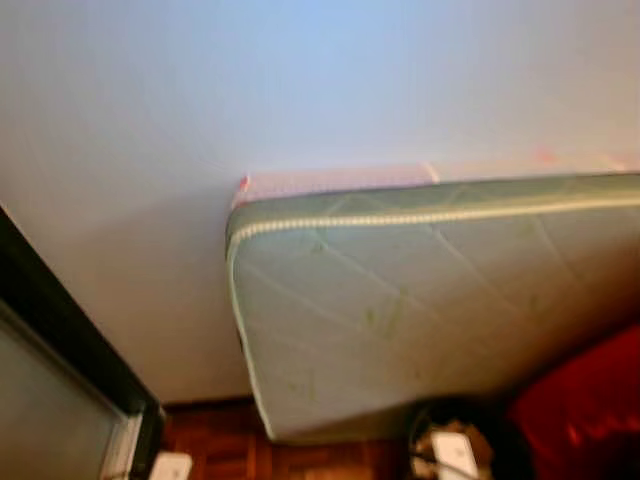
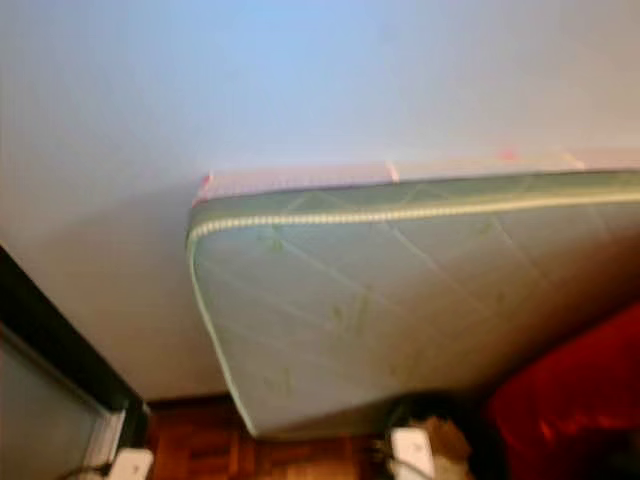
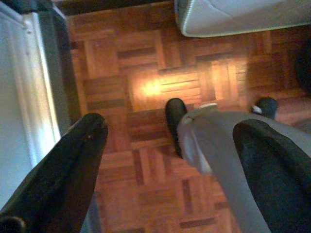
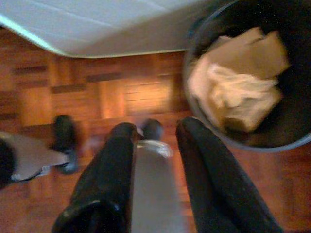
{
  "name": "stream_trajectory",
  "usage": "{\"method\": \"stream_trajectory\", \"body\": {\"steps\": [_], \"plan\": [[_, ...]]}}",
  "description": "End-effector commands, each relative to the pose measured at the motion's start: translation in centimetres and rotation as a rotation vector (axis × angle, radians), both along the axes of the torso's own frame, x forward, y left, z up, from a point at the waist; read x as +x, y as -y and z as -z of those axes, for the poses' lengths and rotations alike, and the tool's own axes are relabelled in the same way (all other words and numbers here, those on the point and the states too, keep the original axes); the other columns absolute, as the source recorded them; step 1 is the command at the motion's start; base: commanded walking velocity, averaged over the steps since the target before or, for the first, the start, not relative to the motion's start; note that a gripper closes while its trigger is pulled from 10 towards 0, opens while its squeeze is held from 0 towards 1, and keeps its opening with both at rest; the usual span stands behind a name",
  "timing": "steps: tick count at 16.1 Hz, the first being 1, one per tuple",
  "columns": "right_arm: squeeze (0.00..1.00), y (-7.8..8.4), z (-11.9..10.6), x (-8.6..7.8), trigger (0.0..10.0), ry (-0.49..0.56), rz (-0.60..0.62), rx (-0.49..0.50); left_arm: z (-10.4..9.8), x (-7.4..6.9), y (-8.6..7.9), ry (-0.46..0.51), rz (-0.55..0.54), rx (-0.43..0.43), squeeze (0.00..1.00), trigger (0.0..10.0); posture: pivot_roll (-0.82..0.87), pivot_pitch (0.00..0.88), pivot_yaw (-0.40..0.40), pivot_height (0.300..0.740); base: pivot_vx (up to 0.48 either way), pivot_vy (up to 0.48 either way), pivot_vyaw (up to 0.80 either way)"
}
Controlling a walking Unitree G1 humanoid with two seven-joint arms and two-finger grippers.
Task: Clean up the room
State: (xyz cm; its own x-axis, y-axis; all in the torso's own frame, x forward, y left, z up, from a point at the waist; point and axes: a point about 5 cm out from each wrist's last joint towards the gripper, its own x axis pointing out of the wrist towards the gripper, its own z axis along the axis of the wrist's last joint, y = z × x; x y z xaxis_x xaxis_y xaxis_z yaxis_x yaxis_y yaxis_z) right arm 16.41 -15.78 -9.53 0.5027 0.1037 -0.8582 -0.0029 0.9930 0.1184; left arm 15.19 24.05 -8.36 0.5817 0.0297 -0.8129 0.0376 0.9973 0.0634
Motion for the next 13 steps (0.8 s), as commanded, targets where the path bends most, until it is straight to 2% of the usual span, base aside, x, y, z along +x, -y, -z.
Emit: {"method": "stream_trajectory", "body": {"steps": [1,5,9,13], "plan": [[0.00,0.60,0.00,-0.06,10.0,-0.005,0.008,-0.013,0.30,-0.57,0.20,-0.022,0.000,-0.010,0.00,10.0,0.05,0.000,-0.023,0.740,-0.247,0.000,0.00],[0.00,0.61,0.00,-0.06,10.0,-0.005,0.007,-0.014,0.30,-0.57,0.22,-0.022,0.001,-0.010,0.00,10.0,0.05,0.000,-0.024,0.740,-0.247,0.000,0.00],[0.00,0.64,0.02,-0.08,10.0,-0.010,0.010,-0.016,0.29,-0.56,0.25,-0.016,-0.010,-0.020,0.00,10.0,0.05,0.000,-0.024,0.740,0.000,0.000,0.00],[0.00,0.62,0.04,-0.11,10.0,-0.022,0.000,-0.018,0.26,-0.50,0.27,-0.010,-0.017,-0.028,0.00,10.0,0.05,0.000,-0.025,0.740,0.000,0.000,-0.77]]}}
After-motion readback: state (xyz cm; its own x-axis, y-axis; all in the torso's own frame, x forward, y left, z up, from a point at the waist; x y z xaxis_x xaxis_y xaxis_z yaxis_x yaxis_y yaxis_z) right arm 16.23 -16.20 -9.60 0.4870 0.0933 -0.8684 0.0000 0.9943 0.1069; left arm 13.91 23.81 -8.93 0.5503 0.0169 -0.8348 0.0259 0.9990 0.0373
